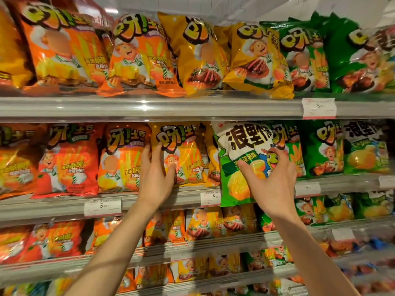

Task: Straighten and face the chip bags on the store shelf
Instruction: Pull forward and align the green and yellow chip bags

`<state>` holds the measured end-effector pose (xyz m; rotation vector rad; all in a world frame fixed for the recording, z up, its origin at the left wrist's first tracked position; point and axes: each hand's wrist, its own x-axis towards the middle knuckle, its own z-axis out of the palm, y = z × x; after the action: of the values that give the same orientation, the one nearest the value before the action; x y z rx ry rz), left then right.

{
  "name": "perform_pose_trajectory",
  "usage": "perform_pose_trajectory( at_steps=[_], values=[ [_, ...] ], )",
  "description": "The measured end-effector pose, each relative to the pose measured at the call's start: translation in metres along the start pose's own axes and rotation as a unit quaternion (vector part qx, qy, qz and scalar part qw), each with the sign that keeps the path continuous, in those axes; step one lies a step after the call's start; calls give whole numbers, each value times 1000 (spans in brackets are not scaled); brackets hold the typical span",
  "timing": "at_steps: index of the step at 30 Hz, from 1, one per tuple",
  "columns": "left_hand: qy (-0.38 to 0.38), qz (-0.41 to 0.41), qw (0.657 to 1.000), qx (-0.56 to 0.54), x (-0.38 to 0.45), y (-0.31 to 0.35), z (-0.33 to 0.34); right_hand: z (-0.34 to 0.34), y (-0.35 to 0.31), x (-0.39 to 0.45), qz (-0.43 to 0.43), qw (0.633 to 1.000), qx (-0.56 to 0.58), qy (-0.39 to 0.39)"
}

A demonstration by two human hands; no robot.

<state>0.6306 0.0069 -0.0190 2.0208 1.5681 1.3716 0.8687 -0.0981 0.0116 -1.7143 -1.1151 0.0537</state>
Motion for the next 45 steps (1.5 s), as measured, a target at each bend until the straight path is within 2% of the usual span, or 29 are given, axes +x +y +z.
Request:
perform_pose_trajectory(
  at_steps=[3,5,7,9,12,19,23,26,32,41,45],
  values=[
    [42,35,998,-23,-11,6,-4,0,-5,-4,5,1000,21,-14],
    [39,47,997,-53,-21,13,-7,3,-11,-7,8,999,41,-29],
    [-33,1,989,-142,-32,25,-13,7,-17,-11,8,997,61,-47],
    [-117,-46,964,-236,-41,37,-17,15,-25,-19,10,994,76,-77],
    [-147,-65,941,-298,-50,41,-22,30,-38,-33,7,987,102,-120],
    [-106,-109,942,-298,-63,8,-52,61,-49,-54,15,951,234,-200],
    [-96,-112,939,-309,-72,-1,-58,68,-47,-67,9,944,274,-186],
    [-110,-114,937,-311,-80,-4,-51,64,-33,-72,14,952,255,-170],
    [-124,-115,932,-320,-103,31,-22,19,1,-71,105,942,261,-183],
    [-169,-82,929,-318,-149,149,82,-107,119,-35,73,956,247,-140],
    [-221,-78,910,-342,-171,215,147,-178,183,-5,130,950,257,-122]
  ],
)
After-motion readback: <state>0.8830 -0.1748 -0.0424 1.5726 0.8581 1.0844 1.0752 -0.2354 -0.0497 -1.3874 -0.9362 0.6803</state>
